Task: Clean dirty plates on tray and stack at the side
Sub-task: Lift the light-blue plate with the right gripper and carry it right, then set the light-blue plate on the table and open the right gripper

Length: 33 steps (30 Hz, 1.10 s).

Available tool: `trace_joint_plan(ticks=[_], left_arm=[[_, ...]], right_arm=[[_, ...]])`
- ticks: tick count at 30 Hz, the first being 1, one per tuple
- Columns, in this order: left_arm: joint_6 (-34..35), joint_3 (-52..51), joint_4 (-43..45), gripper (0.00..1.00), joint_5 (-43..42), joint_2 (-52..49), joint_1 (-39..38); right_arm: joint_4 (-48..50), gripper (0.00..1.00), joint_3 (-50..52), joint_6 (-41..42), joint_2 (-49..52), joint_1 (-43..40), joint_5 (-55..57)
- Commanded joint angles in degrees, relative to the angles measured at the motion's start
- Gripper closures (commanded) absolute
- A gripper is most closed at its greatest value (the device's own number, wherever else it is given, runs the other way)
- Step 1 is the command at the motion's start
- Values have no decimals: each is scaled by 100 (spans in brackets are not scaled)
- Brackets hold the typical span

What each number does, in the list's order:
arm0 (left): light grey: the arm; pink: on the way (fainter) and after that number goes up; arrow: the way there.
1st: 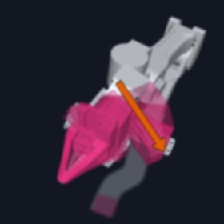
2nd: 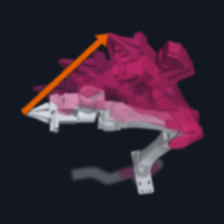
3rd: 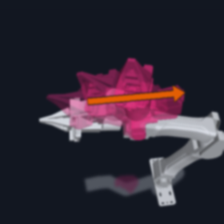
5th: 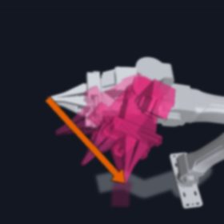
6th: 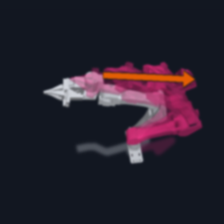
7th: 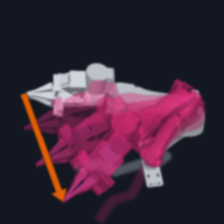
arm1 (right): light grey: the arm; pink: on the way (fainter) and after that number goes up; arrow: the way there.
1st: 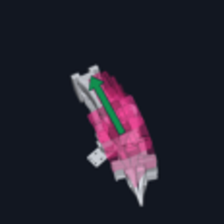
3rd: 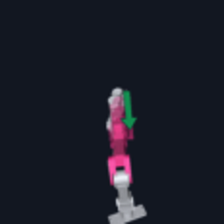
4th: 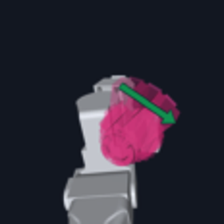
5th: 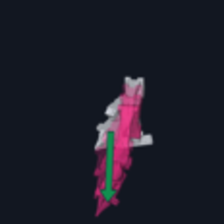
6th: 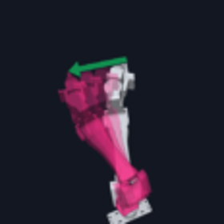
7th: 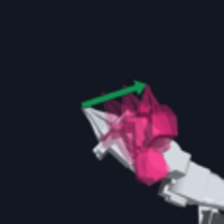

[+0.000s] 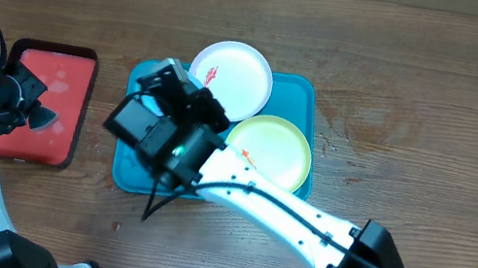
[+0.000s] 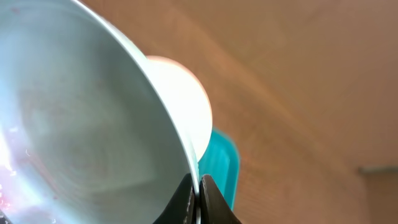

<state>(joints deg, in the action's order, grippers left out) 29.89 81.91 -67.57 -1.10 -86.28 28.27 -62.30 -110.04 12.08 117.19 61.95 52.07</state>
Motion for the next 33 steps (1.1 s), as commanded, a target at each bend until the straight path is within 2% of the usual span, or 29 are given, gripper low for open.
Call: trace_joint_plan(ticks=[1,6,8,10,12,14,22,28,30,32,33], left_arm=[[57,22,9,96,-46,-33,15],[57,22,13,96,-46,-33,15],[57,22,13,96,-46,-33,9],[59,22,17,96,-46,-33,7],[59,22,35,96,-48,-33,4],[59,22,59,96,-46,-33,-17],[59,22,116,96,-46,-33,-24],[59,20,125,96,-46,-33,-24],[59,20,140,96,-48,-33,-24],[59,20,153,96,-48,-33,-24],[59,20,153,96,-48,-33,-24]], right_arm=[[-127,96,-35,1097,-315,-450,-940],[-153,96,-66,1093,-675,-1744,-3882],[-446,96,-63,1093,-680,-2682,-5329],[-935,96,-37,1093,-627,-3477,-5914],[-1327,96,35,1088,-614,-4006,-5989],[-1729,96,529,1023,-612,-5023,-5729],[-1093,96,1674,1069,-612,-6760,-5845],[-634,96,2059,850,-612,-7447,-5842],[-391,89,2216,702,-612,-7495,-5840],[-243,74,2317,702,-612,-7488,-5849],[-177,53,2361,699,-612,-7464,-5890]])
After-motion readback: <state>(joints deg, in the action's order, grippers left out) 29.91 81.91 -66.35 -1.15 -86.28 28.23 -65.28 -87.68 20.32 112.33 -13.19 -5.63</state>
